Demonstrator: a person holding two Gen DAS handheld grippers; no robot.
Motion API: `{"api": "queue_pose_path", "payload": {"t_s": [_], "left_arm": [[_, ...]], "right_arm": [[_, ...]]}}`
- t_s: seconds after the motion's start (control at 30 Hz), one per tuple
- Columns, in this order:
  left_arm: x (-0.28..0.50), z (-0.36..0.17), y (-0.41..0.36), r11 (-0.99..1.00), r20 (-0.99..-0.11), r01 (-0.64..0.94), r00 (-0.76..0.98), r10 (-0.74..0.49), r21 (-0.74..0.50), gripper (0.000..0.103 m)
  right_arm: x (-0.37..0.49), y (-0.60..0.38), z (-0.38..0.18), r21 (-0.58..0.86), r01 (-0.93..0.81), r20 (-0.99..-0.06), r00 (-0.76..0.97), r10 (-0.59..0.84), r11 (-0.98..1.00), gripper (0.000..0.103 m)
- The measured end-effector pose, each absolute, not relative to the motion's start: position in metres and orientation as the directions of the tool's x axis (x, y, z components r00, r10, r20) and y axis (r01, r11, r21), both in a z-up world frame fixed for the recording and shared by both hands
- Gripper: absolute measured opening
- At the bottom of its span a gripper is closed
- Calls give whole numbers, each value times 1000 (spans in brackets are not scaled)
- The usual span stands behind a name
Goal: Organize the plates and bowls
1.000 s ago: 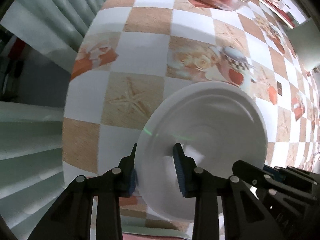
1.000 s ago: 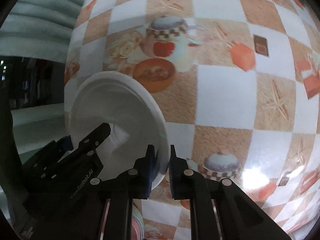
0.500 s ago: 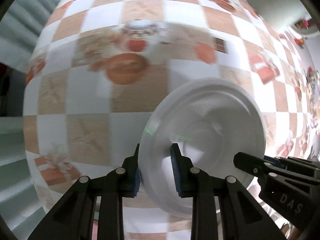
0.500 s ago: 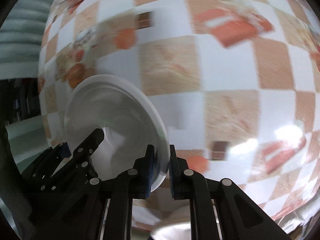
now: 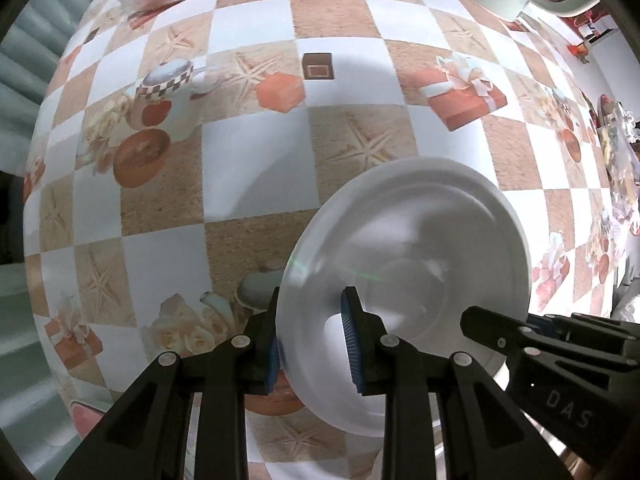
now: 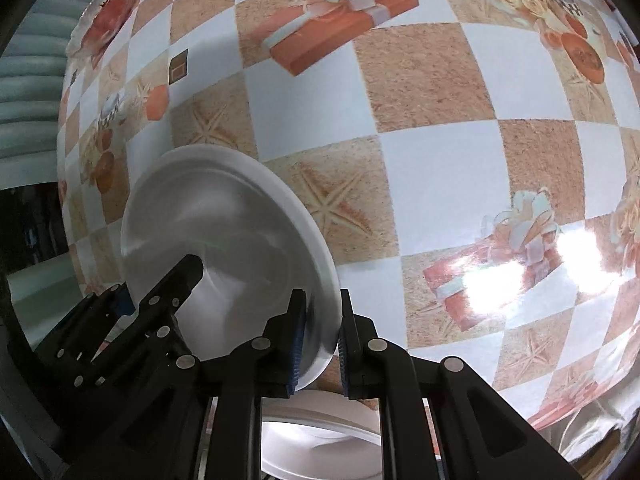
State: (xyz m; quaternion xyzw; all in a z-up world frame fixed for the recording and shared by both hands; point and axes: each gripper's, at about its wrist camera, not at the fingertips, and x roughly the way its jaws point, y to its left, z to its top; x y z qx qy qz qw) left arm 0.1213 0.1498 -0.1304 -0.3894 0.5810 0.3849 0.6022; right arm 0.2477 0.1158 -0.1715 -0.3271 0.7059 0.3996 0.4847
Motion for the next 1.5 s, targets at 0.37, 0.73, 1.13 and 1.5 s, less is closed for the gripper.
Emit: {"api": "queue_pose_path", "payload": {"t_s": [0.37,0.73,1.13,1.5], "left_arm": [[127,-72,129,430,-996,-903,44,76,-7,29],[115,-35,89,491,-992,-871,63,113,1,29],[108,-47,17,602,-997,-799,50,53,-8,29],[102,-66,4,619,-1000,-785,21,-15,-26,29]], "right_arm": [[285,99,-128,276,-851,-949,-315,-14,447,15],[277,48,-87,285,-855,-951,-307,19,434,15],[260,-26,-89,238,-839,-956,-292,-35,489,17],[247,-51,-103,219,-827,-949,-303,-83,518,17]]}}
